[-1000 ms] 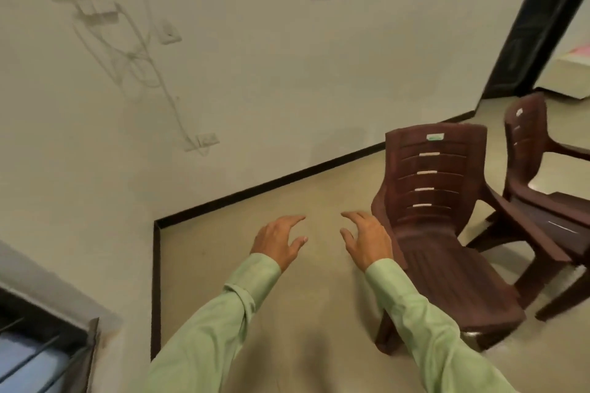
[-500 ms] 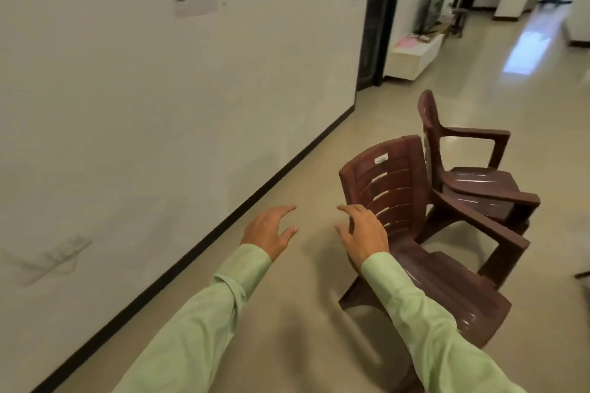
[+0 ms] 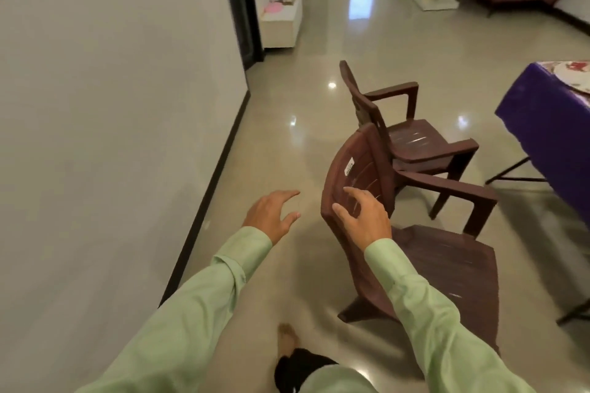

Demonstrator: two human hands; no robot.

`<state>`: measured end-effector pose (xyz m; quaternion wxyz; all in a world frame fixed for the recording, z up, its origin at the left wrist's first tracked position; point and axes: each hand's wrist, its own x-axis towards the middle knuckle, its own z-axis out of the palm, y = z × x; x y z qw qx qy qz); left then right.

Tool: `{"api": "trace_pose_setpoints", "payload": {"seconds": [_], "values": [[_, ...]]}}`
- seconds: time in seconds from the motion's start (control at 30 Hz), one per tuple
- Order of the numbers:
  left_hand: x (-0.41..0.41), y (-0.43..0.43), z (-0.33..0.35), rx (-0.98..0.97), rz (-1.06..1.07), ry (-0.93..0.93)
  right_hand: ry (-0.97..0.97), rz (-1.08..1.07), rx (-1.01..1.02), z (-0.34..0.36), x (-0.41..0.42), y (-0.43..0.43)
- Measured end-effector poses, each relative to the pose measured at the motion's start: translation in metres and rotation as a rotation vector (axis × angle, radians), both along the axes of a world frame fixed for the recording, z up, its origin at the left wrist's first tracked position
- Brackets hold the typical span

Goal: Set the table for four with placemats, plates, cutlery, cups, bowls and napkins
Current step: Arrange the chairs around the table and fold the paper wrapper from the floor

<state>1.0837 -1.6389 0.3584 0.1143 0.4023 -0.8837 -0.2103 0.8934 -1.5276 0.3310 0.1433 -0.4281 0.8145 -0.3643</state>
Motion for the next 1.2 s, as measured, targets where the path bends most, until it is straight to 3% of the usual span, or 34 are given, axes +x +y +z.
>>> {"api": "trace_pose_setpoints", "payload": {"seconds": [0.37, 0.57, 0.77, 0.97, 1.2], "values": [[-0.124, -0.220, -0.002, -0.031, -0.522, -0.104, -0.081, -0.332, 0.175, -0.009, -0.029, -0.143], [-0.205, -0.291, -0.036, -0.017, -0.974, -0.102, -0.067, -0.566, 0.333, -0.025, -0.031, -0.173], [-0.257, -0.326, -0.051, -0.116, -1.434, -0.090, -0.105, -0.860, 0.548, -0.022, 0.002, -0.210], [-0.310, -0.328, -0.060, -0.293, -1.748, -0.032, -0.176, -1.078, 0.677, -0.028, 0.016, -0.232], [-0.371, -0.299, -0.082, -0.554, -1.985, -0.335, -0.263, -1.112, 0.837, -0.053, 0.005, -0.237]]}}
